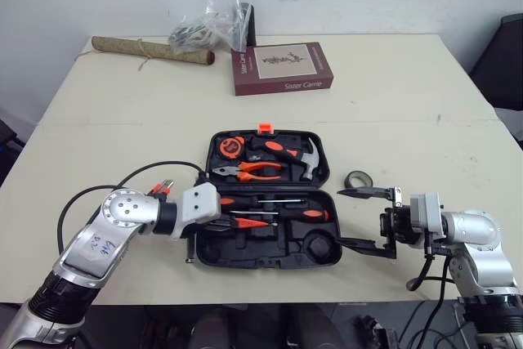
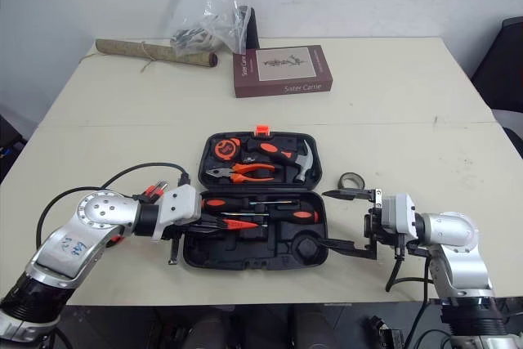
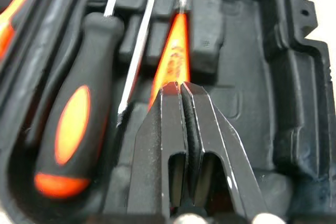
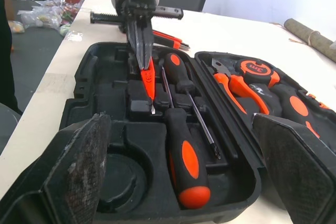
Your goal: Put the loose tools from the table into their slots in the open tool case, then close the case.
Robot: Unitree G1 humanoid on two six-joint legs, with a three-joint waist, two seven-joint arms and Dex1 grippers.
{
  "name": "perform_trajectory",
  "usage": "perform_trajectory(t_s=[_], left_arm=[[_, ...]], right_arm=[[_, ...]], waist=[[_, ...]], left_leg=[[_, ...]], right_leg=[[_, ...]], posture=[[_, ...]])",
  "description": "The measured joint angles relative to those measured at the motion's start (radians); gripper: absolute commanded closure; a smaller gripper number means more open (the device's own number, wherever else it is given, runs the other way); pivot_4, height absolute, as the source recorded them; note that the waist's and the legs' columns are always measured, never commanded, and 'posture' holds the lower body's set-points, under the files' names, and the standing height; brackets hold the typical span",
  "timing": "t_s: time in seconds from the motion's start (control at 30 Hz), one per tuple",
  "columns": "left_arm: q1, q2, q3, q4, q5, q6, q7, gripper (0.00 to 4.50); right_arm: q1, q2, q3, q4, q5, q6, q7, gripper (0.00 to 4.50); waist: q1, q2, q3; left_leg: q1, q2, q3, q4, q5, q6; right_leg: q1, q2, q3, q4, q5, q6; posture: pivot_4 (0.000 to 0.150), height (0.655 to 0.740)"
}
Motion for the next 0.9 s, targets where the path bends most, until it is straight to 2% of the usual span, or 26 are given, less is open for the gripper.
perform_trajectory(t_s=[0.27, 0.57, 0.9], left_arm=[[-0.001, -0.010, -0.022, 0.004, 0.014, 0.003, 0.018, 4.46], [0.045, -0.068, 0.043, 0.041, -0.064, -0.043, 0.016, 4.46], [0.045, -0.082, 0.043, 0.070, -0.063, -0.077, 0.017, 4.46]], right_arm=[[0.008, -0.003, 0.000, -0.035, 0.000, 0.023, -0.028, 0.00], [0.008, -0.025, -0.001, -0.048, 0.001, 0.049, -0.037, 0.00], [0.008, -0.025, 0.000, -0.049, 0.001, 0.066, -0.039, 0.00]], waist=[[-0.001, 0.002, -0.002], [-0.001, 0.002, -0.001], [0.000, 0.002, -0.001]], left_leg=[[0.001, 0.000, 0.000, 0.000, 0.000, 0.000], [0.000, 0.000, 0.000, 0.001, 0.000, 0.000], [0.000, 0.000, 0.000, 0.001, 0.000, 0.000]], right_leg=[[0.001, 0.000, 0.000, 0.001, 0.000, 0.000], [0.000, 0.000, 0.000, 0.001, 0.000, 0.000], [0.000, 0.000, 0.000, 0.001, 0.000, 0.000]], posture=[[0.150, 0.7400], [0.150, 0.7400], [0.150, 0.7400]])
